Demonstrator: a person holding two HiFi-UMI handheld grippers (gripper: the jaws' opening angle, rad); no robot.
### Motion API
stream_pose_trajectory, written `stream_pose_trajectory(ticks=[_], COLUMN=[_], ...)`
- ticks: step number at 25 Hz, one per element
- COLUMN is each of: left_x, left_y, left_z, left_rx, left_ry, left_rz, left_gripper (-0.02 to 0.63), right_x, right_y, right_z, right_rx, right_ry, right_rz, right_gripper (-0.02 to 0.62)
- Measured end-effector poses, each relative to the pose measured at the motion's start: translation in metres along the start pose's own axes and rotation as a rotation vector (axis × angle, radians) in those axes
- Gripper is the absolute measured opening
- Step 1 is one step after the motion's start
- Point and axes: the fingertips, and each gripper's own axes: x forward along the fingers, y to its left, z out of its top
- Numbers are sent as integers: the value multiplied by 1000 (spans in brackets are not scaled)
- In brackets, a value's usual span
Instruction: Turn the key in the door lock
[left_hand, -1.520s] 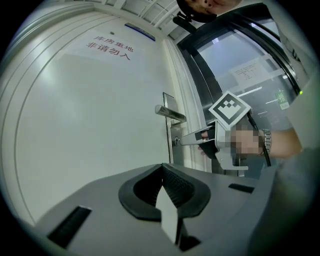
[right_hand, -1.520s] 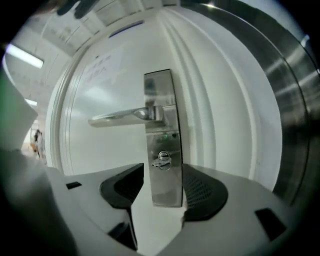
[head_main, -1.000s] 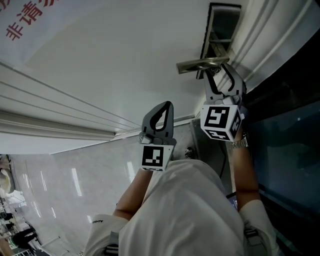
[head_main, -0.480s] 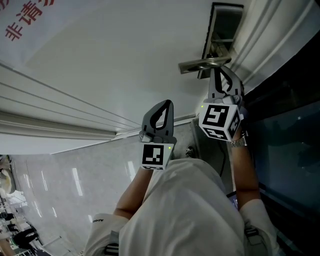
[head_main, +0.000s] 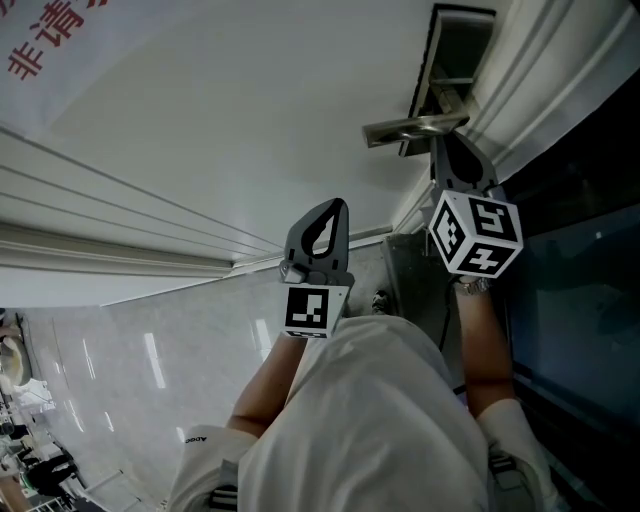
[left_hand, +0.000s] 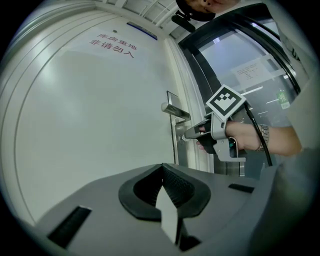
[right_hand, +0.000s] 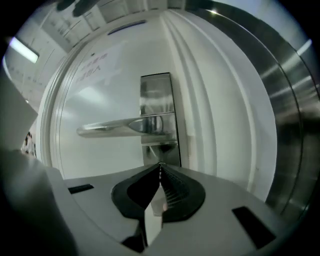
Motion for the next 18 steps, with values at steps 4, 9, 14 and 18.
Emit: stream_pose_trajectory(ticks=[4, 9, 14, 18], left_x=[-1, -2, -2, -3], left_y=[2, 1, 0, 1], left_z=[0, -1, -1, -1], left_rx=[4, 2, 2, 1], left_ry=[2, 2, 2, 3], left_rz=[2, -2, -3, -1], left_gripper=[8, 9, 9, 8], right_x=[0, -1, 0, 0], right_y=[-4, -10, -14, -17], right_z=[0, -5, -7, -11], right_rx=[218, 531, 791, 951], right_ry=[-13, -10, -9, -17], right_rz=[41, 99, 148, 184], right_gripper=[12, 12, 12, 14])
